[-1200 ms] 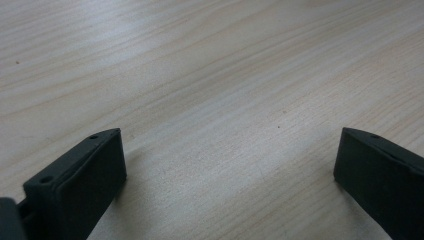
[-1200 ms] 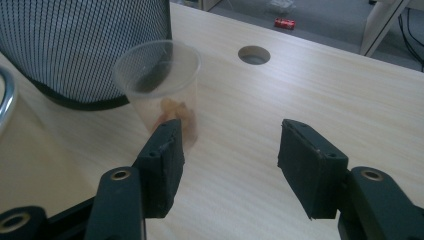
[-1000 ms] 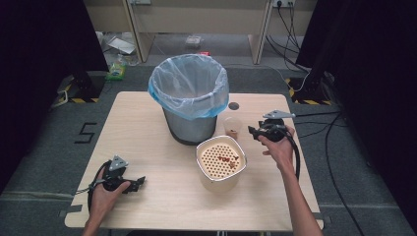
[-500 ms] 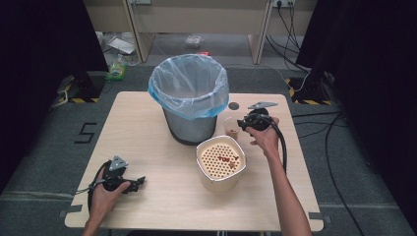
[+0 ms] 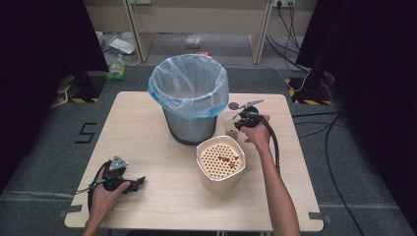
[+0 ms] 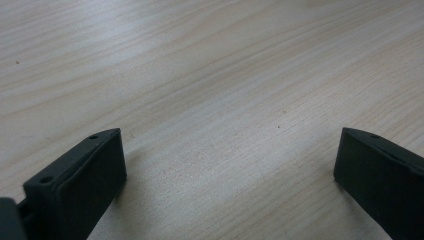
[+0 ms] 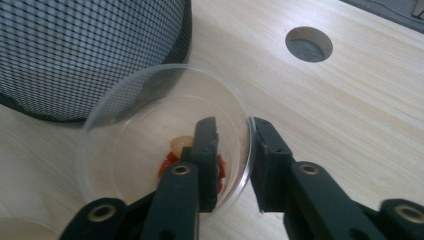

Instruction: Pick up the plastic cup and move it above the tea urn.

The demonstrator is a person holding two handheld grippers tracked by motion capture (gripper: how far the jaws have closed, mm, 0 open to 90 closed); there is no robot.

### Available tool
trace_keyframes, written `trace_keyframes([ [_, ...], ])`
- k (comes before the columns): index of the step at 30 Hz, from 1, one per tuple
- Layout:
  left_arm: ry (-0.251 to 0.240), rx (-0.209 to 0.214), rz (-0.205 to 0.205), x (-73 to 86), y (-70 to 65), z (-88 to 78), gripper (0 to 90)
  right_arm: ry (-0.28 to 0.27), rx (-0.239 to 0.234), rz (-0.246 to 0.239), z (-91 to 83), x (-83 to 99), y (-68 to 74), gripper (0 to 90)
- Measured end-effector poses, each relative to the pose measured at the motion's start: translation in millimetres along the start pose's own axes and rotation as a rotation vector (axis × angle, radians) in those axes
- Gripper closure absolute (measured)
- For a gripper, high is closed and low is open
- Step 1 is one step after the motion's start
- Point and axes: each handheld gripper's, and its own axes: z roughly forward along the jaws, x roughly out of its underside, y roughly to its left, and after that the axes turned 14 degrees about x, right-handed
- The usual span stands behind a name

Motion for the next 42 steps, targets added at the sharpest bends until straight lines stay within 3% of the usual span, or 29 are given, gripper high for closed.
trace_keyframes([
  [4, 0.0, 0.0, -0.002, 0.0, -0.1, 0.0, 0.0, 0.008, 0.006, -0.011, -0.9, 1.4, -1.5, 82.1],
  [9, 0.0, 0.0, 0.0, 0.0, 0.0, 0.0, 0.0, -0.044, -0.017, -0.011, -10.7, 4.7, -3.3, 86.1],
  [11, 0.0, 0.0, -0.001, 0.0, -0.1, 0.0, 0.0, -0.076, 0.022, -0.043, -20.0, 8.7, -6.2, 86.7],
  [17, 0.001, -0.001, 0.0, 0.0, 0.0, 0.0, 0.0, -0.153, 0.056, -0.04, -36.7, 13.2, -12.8, 86.8],
  [22, 0.0, 0.0, 0.0, 0.0, 0.0, 0.0, 0.0, -0.26, 0.118, -0.037, -60.2, 19.5, -17.7, 86.8],
  [27, 0.0, 0.0, -0.002, 0.0, -0.1, 0.0, 0.0, -0.303, 0.164, -0.051, -71.2, 24.6, -20.2, 86.8],
  [30, 0.0, -0.001, 0.0, 0.0, -0.1, 0.0, 0.0, -0.365, 0.205, -0.05, -82.7, 34.2, -22.4, 86.8],
  [38, -0.001, 0.0, -0.001, 0.0, -0.1, 0.1, 0.0, -0.433, 0.275, -0.053, -102.8, 57.7, -24.4, 86.8],
  [42, -0.001, 0.0, -0.001, 0.1, -0.1, 0.1, 0.0, -0.435, 0.289, -0.079, -109.9, 62.1, -25.7, 86.8],
])
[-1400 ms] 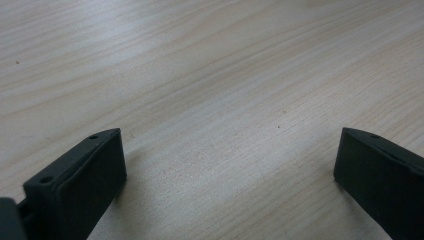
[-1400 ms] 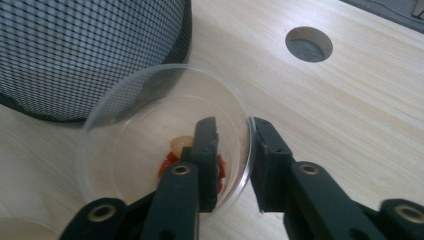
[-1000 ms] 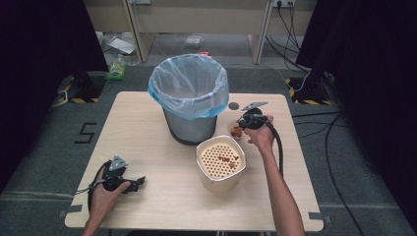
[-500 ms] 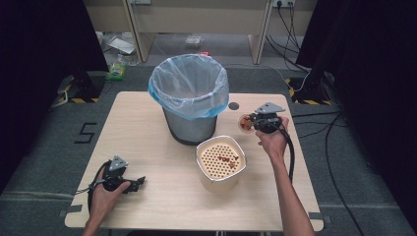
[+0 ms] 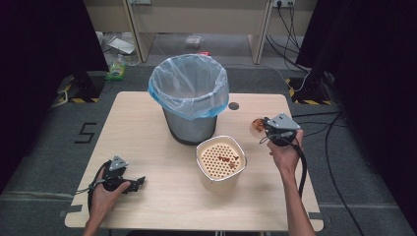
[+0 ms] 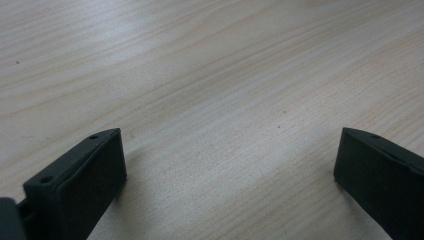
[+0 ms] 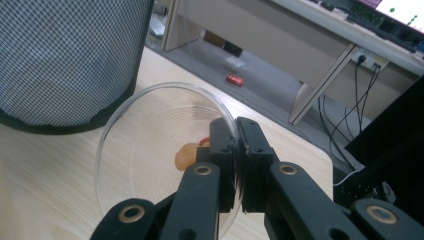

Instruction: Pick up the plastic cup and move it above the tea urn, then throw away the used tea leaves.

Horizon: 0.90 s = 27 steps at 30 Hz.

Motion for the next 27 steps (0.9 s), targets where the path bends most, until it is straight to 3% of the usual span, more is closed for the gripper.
trace_keyframes([
  [4, 0.0, 0.0, 0.0, 0.0, 0.0, 0.0, 0.0, -0.03, 0.023, -0.029, -9.2, -3.2, -0.6, 86.8],
  [19, 0.0, 0.0, 0.0, 0.0, 0.0, 0.0, 0.0, -0.129, 0.029, -0.063, -29.9, -17.9, 7.5, 86.8],
  [27, 0.0, 0.0, 0.0, 0.0, 0.0, 0.0, 0.0, -0.214, 0.021, -0.114, -44.1, -33.9, 25.2, 86.8],
])
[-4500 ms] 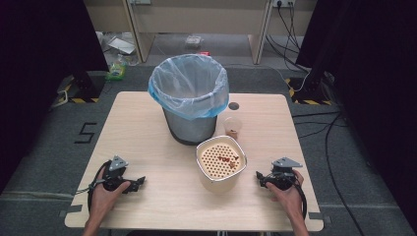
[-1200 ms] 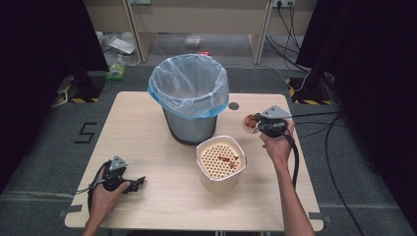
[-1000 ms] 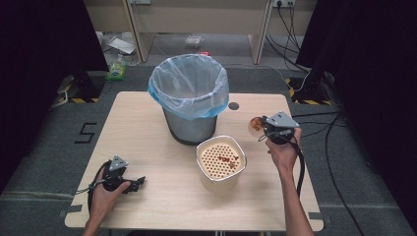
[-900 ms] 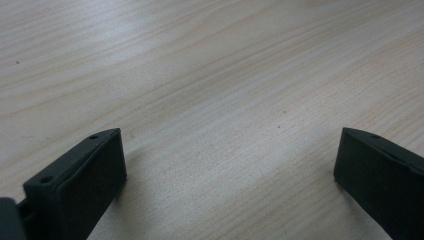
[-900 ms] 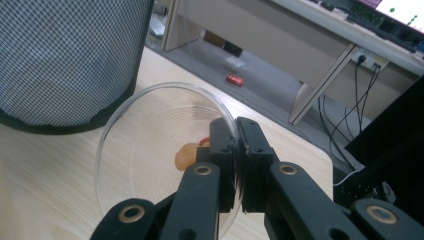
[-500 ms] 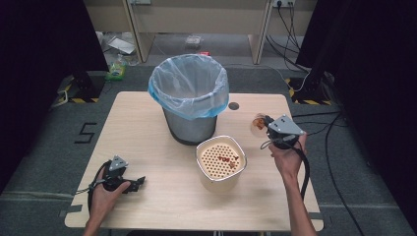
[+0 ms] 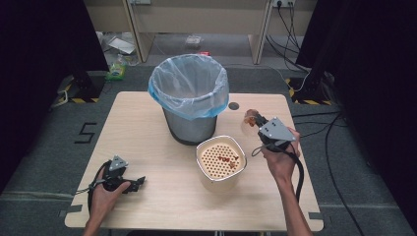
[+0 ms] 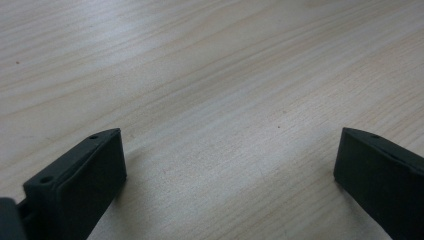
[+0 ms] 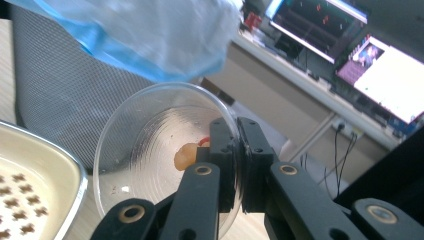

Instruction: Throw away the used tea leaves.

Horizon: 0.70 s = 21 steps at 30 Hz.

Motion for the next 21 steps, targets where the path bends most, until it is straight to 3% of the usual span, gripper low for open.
trace_keyframes([
  [11, 0.0, 0.0, 0.0, 0.0, -0.1, 0.0, 0.0, -0.088, 0.008, -0.104, -9.5, -17.1, 24.3, 86.8],
  [17, -0.001, 0.0, 0.0, 0.0, 0.0, 0.1, 0.0, -0.133, 0.021, -0.205, -12.3, -21.2, 41.6, 86.8],
  [21, 0.001, -0.001, 0.0, 0.0, -0.1, -0.1, 0.0, -0.179, 0.057, -0.297, -18.0, -24.7, 53.0, 86.8],
])
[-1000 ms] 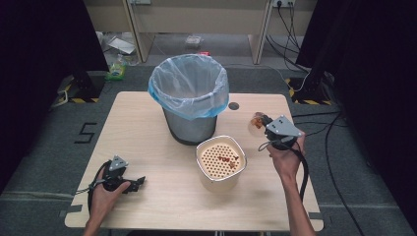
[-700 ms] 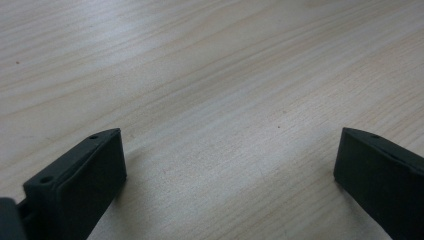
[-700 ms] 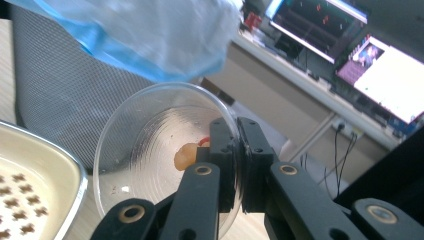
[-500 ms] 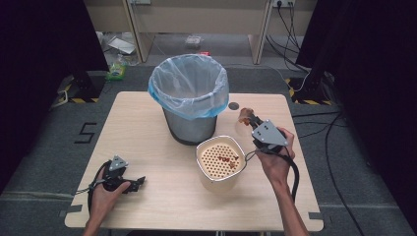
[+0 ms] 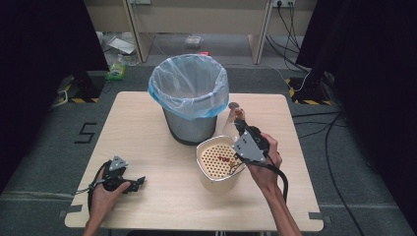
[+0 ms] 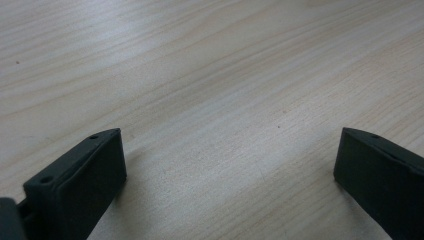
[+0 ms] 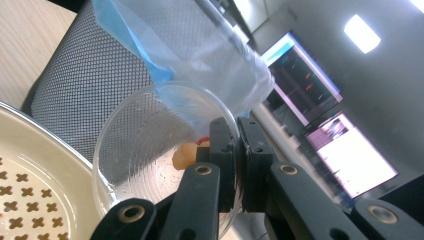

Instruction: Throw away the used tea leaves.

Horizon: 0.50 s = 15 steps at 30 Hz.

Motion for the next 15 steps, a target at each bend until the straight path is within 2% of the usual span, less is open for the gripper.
trace_keyframes([
  [2, 0.0, 0.001, 0.0, 0.0, 0.0, 0.0, 0.0, -0.024, 0.019, -0.03, -3.4, -2.7, 2.8, 86.8],
  [4, 0.0, 0.0, 0.0, 0.0, 0.0, 0.0, 0.0, -0.044, 0.048, -0.081, -8.1, -5.0, 6.2, 86.9],
  [9, 0.001, -0.001, 0.001, 0.0, 0.0, -0.1, 0.0, -0.085, 0.134, -0.237, -17.3, -3.3, 17.2, 87.2],
  [12, 0.001, -0.003, 0.004, 0.1, -0.2, -0.2, 0.0, -0.109, 0.161, -0.331, -20.9, 1.8, 28.5, 87.2],
  [15, 0.0, -0.002, 0.003, 0.1, -0.1, -0.2, 0.0, -0.13, 0.182, -0.375, -23.9, 0.7, 34.5, 87.4],
])
